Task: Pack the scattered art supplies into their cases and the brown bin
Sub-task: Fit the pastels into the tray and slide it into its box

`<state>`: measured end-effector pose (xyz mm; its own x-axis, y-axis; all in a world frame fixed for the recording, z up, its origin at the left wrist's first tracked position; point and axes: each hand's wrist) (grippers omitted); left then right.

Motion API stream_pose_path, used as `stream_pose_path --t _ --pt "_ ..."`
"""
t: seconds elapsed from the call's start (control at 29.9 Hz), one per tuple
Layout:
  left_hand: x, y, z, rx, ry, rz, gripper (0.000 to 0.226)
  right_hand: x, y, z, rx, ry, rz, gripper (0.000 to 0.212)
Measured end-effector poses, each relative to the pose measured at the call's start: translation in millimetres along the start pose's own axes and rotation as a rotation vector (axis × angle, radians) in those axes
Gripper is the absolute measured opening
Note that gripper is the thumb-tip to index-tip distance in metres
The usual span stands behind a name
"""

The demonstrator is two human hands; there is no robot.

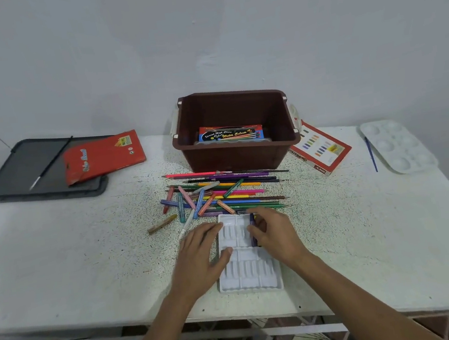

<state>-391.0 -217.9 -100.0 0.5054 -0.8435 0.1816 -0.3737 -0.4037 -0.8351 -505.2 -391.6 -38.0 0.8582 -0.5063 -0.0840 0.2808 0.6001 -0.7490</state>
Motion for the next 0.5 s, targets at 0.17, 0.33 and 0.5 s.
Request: stream_pose_path --t 0.17,0.33,0.5 --pt "0 0 0 0.004 0.000 0.005 0.054 1 5 -12 -0.093 -0.034 -0.007 0.041" --pt "0 0 0 -0.002 -0.005 0.008 0.055 -3 11 -21 -0.155 -0.084 -0.076 0.042" --pt "0 0 -1 -0.006 -0.009 0.008 0.055 -3 14 -24 -0.190 -0.022 -0.143 0.047"
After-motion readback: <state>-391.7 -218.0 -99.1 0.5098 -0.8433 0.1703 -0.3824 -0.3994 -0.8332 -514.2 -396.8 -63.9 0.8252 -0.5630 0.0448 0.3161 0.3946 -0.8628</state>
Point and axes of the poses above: each hand's wrist, its own x-axis towards the middle knuckle, its own y-axis out of the palm, z = x × y, and after that the axes turned 7 degrees about z, right-handed
